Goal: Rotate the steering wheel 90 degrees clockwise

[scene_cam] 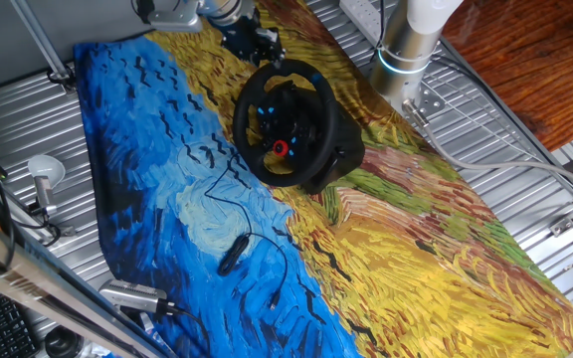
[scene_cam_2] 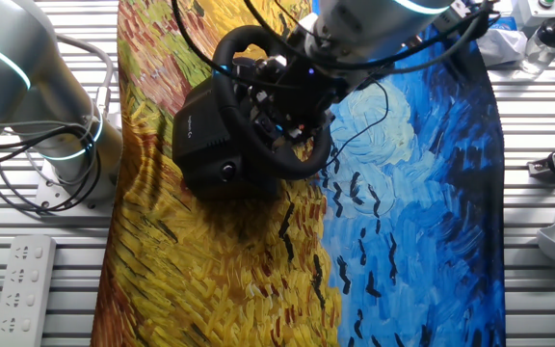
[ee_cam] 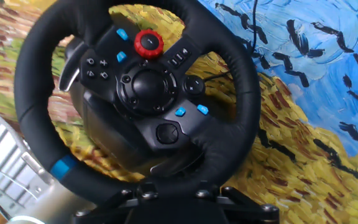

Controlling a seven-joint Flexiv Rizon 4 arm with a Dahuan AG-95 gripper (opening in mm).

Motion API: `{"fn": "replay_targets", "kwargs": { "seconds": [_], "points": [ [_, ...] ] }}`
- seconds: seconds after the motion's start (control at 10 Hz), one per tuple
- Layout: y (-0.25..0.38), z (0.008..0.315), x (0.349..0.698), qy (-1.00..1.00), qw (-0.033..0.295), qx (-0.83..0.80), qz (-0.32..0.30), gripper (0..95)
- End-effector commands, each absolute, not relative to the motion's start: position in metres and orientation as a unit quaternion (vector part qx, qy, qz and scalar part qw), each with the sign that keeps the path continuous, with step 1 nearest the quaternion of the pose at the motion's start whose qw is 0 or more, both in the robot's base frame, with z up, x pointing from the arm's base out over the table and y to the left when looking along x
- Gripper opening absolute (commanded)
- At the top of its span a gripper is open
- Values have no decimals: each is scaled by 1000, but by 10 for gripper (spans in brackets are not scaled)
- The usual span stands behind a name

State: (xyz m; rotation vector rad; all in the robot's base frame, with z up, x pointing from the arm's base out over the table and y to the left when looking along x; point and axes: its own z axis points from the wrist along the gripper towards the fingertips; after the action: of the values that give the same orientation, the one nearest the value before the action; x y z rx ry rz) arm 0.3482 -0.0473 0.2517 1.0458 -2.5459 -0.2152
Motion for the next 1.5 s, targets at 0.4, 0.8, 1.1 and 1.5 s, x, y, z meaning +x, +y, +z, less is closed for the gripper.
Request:
{"fn": "replay_targets", "kwargs": {
  "seconds": [0.4,0.8,1.1,1.5],
  "points": [
    [-45,253,347,-878,184,433,-88,380],
    [-44,255,347,-761,147,614,-151,380],
    [-45,255,347,-717,131,663,-171,380],
    [-47,255,347,-649,126,725,-193,380]
  ]
}}
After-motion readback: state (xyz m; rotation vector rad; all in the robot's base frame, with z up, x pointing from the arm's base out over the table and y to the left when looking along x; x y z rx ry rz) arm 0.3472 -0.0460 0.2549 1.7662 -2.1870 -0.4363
